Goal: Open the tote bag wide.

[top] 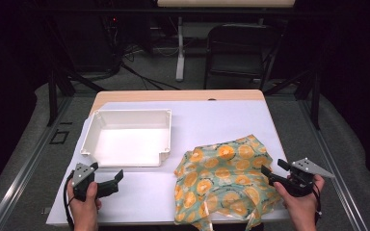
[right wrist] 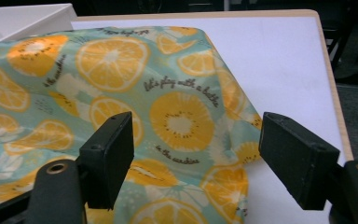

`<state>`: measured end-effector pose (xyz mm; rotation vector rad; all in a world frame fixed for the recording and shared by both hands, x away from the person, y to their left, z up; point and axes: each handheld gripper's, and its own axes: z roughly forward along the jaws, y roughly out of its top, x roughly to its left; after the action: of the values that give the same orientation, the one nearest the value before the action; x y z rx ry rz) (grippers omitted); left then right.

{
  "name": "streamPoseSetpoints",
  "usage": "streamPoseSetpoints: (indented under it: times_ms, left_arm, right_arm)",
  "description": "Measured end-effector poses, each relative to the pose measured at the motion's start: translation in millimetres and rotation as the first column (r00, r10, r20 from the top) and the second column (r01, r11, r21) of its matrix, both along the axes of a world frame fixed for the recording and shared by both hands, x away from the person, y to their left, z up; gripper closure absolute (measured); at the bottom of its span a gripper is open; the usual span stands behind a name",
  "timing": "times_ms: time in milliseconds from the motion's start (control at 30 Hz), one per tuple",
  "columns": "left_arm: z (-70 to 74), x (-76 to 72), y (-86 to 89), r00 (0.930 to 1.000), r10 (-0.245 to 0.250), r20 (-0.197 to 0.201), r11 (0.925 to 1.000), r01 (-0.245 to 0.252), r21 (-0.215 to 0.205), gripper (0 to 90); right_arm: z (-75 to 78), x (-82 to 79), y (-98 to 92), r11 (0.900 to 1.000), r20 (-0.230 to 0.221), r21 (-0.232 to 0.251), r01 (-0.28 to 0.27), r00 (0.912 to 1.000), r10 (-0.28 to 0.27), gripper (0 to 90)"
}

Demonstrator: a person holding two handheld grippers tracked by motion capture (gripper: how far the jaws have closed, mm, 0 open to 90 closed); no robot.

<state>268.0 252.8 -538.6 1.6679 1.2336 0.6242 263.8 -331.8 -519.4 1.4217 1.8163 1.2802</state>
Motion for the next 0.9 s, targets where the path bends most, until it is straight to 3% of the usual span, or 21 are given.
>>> streamPoseSetpoints:
  times_ms: [333, 533, 700, 800, 900]
  left_arm:
    - [6.4, -6.5, -22.2, 0.9993, -0.033, 0.016, 0.9994, 0.032, 0.010, 1.1]
    - [6.4, -10.2, -47.0, 0.9956, -0.094, 0.003, 0.9951, 0.094, 0.030, 2.0]
    - [5.6, -13.6, -79.6, 0.9846, -0.174, -0.015, 0.9835, 0.174, 0.047, 4.2]
    - [4.8, -13.8, -97.1, 0.9756, -0.219, -0.014, 0.9730, 0.219, 0.071, 4.4]
    - [4.4, -12.8, -106.0, 0.9716, -0.236, -0.017, 0.9679, 0.237, 0.085, 5.1]
  right_arm:
    - [6.2, -9.4, 18.0, 0.997, -0.011, -0.004, -0.076, 0.9971, 0.076, 24.5]
    - [5.2, -7.8, 29.0, 0.993, -0.023, -0.004, -0.114, 0.9932, 0.114, 16.6]
    - [6.5, -11.2, 34.5, 0.989, -0.036, 0.021, -0.150, 0.9880, 0.150, 15.0]
    - [6.5, -19.7, 38.8, 0.982, -0.043, 0.007, -0.188, 0.9811, 0.188, 14.9]
    - [4.8, -23.7, 43.3, 0.976, -0.055, 0.001, -0.216, 0.9750, 0.215, 14.8]
